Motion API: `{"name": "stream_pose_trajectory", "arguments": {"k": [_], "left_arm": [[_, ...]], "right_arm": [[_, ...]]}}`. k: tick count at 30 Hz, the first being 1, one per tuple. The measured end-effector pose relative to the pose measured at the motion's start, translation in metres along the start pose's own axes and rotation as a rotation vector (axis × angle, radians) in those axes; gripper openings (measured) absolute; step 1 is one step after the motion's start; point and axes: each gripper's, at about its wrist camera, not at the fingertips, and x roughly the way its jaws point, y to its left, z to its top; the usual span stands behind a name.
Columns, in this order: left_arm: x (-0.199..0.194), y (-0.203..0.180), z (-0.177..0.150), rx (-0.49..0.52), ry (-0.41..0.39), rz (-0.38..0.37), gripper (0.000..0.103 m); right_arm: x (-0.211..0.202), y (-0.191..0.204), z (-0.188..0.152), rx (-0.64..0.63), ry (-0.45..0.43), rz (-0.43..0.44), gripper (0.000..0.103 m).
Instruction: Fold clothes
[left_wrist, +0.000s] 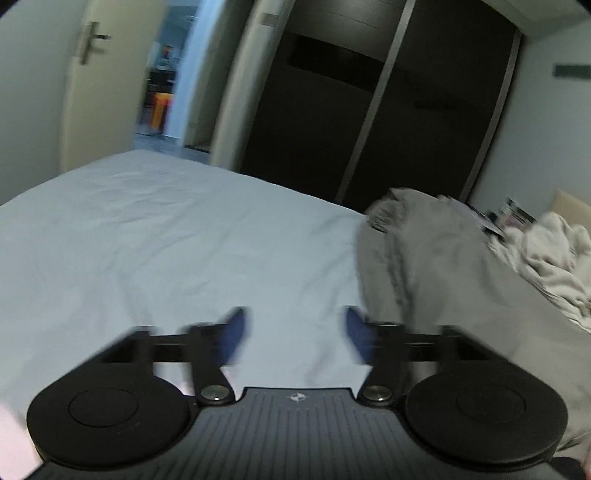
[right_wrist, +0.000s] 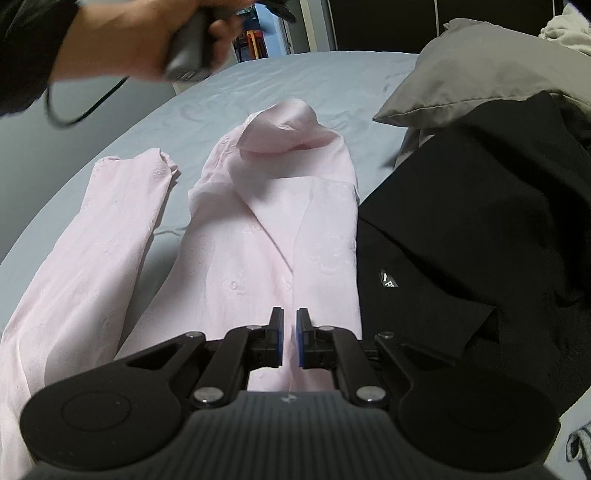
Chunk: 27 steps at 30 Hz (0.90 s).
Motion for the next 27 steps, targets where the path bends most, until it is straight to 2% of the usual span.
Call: {"name": "stream_pose_trajectory", "arguments": {"k": [1,3,8,14,16,18,19,20,22,23,25,26,27], "left_arm": [[-0.002,0.011,-0.011,0.005,0.042,0.015,0.063],[-0.008,0.033,-0.034,0.01,0.121,0.044,0.053],[-0.02,0.067,-0.078,0.013,0.232,0.044,0.051],[0.014,0.029,-0.086,0.174,0.354,0.082,0.051],[0.018,0.02,-0.087,0.212,0.37,0.104,0.051],[0.027,0.014,-0.086,0.222,0.367,0.095,0.051],[0.034,0.011,-0.082,0.219,0.374,0.082,0.034],[0.044,0.008,-0.075,0.209,0.392,0.064,0.0],[0.062,0.003,-0.062,0.189,0.427,0.028,0.0],[0.066,-0.002,-0.049,0.177,0.387,0.013,0.0],[0.052,-0.011,-0.011,0.109,0.122,-0.052,0.0],[0.045,-0.014,0.002,0.08,0.023,-0.063,0.0],[0.043,-0.018,0.012,0.067,-0.012,-0.051,0.0]], "right_arm": [[0.0,0.0,0.001,0.001,-0.004,0.0,0.009],[0.0,-0.001,0.004,0.002,-0.007,0.003,0.009],[0.002,0.0,0.006,-0.012,-0.003,0.009,0.009],[0.002,0.005,0.006,-0.015,0.0,0.015,0.009],[0.001,0.006,0.005,-0.012,-0.002,0.017,0.009],[0.001,0.006,0.005,-0.009,-0.004,0.019,0.009],[0.0,0.006,0.005,-0.006,-0.005,0.019,0.009],[-0.001,0.005,0.004,-0.002,-0.005,0.018,0.009],[-0.003,0.003,0.002,0.008,-0.003,0.018,0.009],[-0.004,0.003,0.001,0.012,-0.001,0.018,0.009],[-0.006,0.002,-0.002,0.01,0.005,0.018,0.009],[-0.008,0.001,-0.004,0.006,0.007,0.018,0.009],[-0.009,0.0,-0.006,0.006,0.009,0.018,0.009]]}}
